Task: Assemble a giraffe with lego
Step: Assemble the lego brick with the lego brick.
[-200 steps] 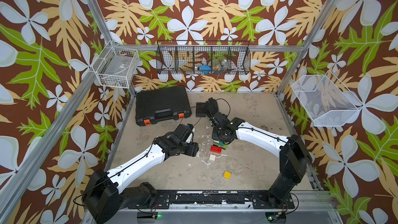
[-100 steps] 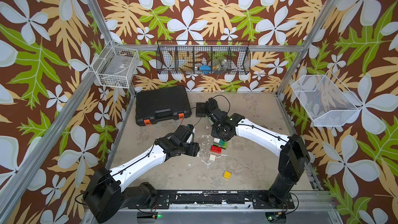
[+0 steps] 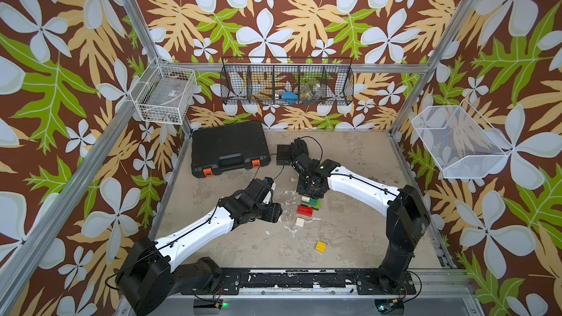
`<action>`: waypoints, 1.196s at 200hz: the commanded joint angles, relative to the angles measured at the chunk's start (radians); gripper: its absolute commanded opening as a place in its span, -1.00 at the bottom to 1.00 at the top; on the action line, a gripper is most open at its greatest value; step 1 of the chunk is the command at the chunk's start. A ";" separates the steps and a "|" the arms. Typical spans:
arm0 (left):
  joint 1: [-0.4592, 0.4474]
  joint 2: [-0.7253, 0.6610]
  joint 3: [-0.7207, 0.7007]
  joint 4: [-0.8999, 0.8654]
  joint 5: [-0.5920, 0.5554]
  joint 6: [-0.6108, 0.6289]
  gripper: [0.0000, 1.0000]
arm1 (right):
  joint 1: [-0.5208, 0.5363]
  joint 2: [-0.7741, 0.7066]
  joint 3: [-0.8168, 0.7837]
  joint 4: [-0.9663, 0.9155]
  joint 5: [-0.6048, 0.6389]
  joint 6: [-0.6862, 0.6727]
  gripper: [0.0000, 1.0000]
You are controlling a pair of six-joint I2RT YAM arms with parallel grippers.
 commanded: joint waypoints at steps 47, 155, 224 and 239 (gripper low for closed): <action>0.001 0.005 -0.011 0.051 0.018 0.017 0.44 | 0.002 0.047 0.051 -0.101 0.026 0.019 -1.00; 0.001 0.038 -0.009 0.067 0.027 0.044 0.44 | 0.031 0.034 -0.001 -0.117 0.051 0.059 -1.00; 0.001 0.033 -0.011 0.050 0.016 0.062 0.44 | 0.036 0.024 0.040 -0.113 0.050 0.058 -1.00; 0.001 0.034 -0.011 0.050 0.015 0.063 0.44 | 0.040 0.017 0.049 -0.113 0.050 0.069 -1.00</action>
